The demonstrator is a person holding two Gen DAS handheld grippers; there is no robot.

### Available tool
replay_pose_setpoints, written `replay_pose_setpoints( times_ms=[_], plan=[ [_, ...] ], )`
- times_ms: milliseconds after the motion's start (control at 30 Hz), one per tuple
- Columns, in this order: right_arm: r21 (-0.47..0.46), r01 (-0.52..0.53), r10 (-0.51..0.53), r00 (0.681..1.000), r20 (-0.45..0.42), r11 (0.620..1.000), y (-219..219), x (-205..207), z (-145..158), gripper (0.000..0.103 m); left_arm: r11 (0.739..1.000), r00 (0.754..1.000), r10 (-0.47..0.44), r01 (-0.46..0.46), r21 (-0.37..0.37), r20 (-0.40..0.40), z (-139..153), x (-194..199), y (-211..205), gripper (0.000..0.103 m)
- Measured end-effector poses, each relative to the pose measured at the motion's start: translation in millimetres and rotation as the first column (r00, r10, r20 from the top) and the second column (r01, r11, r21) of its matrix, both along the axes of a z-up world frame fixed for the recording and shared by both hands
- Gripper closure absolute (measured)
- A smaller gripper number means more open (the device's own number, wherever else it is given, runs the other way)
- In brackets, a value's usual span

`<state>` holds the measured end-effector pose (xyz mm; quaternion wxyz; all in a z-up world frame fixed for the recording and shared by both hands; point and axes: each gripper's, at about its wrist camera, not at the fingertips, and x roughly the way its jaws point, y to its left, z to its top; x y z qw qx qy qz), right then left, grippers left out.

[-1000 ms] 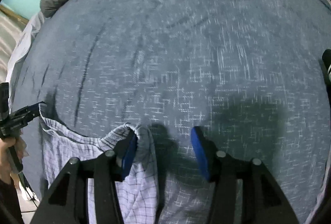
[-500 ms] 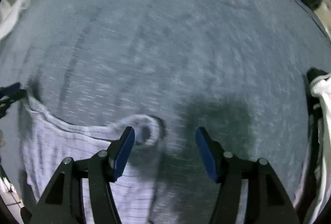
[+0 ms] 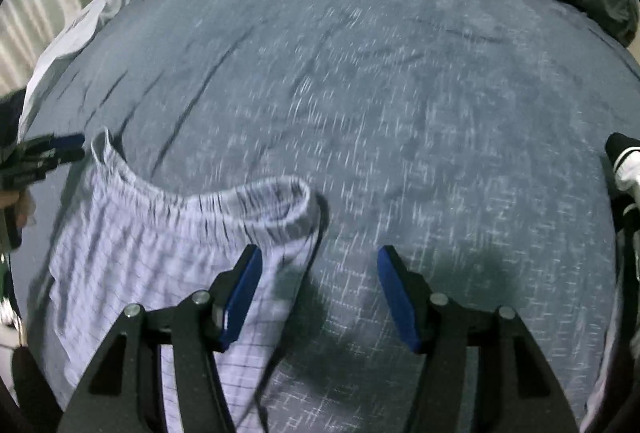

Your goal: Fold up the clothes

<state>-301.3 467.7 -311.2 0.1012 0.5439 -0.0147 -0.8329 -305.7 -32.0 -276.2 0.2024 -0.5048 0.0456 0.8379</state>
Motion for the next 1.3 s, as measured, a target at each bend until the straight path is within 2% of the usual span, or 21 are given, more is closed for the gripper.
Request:
replay_pose_setpoints(
  times_ms=[133,233,267,333,367,400,433,467,533,700,767,900,1000,1067,1100,1200,1233,1267,1300],
  plan=[
    [0.052,0.003,-0.002,1.0,-0.014,0.999,-6,-4,-13,0.042,1.0,1.0,-0.007,0.007,0.03,0.01,-1,-11,-1,0.048],
    [0.021,0.007,-0.006,0.999,-0.034,1.0,-14,-7,-21,0.043,0.999,1.0,-0.009,0.009,0.041,0.013,-6,-11,-1,0.049],
    [0.022,0.001,0.0,0.999,-0.039,1.0,-16,-8,-22,0.049,0.999,1.0,-0.011,0.01,0.045,0.014,-7,-11,-1,0.051],
    [0.03,-0.016,0.018,0.999,-0.051,0.999,-20,-11,-24,0.062,0.998,1.0,-0.018,0.017,0.054,0.01,-9,-14,0,0.071],
    [0.031,-0.023,0.025,0.998,-0.058,0.999,-22,-11,-25,0.069,0.998,1.0,-0.023,0.023,0.059,0.003,-10,-16,3,0.075],
    [0.021,-0.031,0.032,0.997,-0.066,0.999,-22,-12,-25,0.074,0.998,1.0,-0.026,0.026,0.065,-0.002,-19,-24,12,0.087],
    [0.01,-0.038,0.039,0.997,-0.073,0.999,-23,-12,-25,0.087,0.997,1.0,-0.027,0.028,0.068,-0.011,-17,-23,11,0.091],
    [0.012,-0.045,0.046,0.995,-0.086,0.999,-24,-11,-24,0.093,0.997,0.999,-0.027,0.029,0.073,-0.019,-16,-22,11,0.093],
    [0.008,-0.05,0.051,0.992,-0.114,0.999,-24,-10,-21,0.098,0.995,0.999,-0.016,0.018,0.095,-0.029,-16,-26,14,0.095],
    [-0.044,0.0,-0.009,0.983,-0.184,0.999,-10,-9,-9,0.098,0.985,0.997,0.076,-0.073,0.157,-0.012,-11,-37,-5,0.096],
    [-0.063,0.032,-0.043,0.98,-0.192,0.998,-5,-13,-8,0.099,0.983,0.995,0.098,-0.098,0.156,0.009,-15,-44,-5,0.095],
    [-0.056,0.083,-0.091,0.984,-0.152,0.995,0,-24,-22,0.099,0.985,0.994,0.106,-0.109,0.132,0.03,-23,-54,1,0.095],
    [-0.042,0.099,-0.103,0.988,-0.118,0.994,-6,-33,-33,0.099,0.984,0.993,0.116,-0.119,0.131,0.035,-25,-59,3,0.089],
    [-0.049,0.119,-0.123,0.986,-0.11,0.992,-8,-34,-38,0.097,0.973,0.988,0.146,-0.153,0.173,0.052,-23,-61,-5,0.08],
    [-0.06,0.136,-0.141,0.985,-0.103,0.989,-6,-33,-39,0.097,0.969,0.986,0.16,-0.166,0.182,0.051,-21,-59,-9,0.072],
    [-0.077,0.178,-0.186,0.975,-0.121,0.981,1,-25,-34,0.088,0.966,0.986,0.162,-0.165,0.198,0.032,-9,-41,-23,0.071],
    [-0.081,0.191,-0.201,0.971,-0.127,0.978,4,-20,-31,0.079,0.967,0.986,0.162,-0.165,0.195,0.027,-7,-34,-27,0.071],
    [-0.111,0.205,-0.218,0.967,-0.129,0.973,9,-10,-28,0.073,0.966,0.986,0.162,-0.165,0.2,0.028,-6,-24,-33,0.071],
    [-0.15,0.217,-0.237,0.963,-0.13,0.965,14,1,-26,0.072,0.963,0.985,0.168,-0.172,0.209,0.035,-6,-16,-39,0.07]
  ],
)
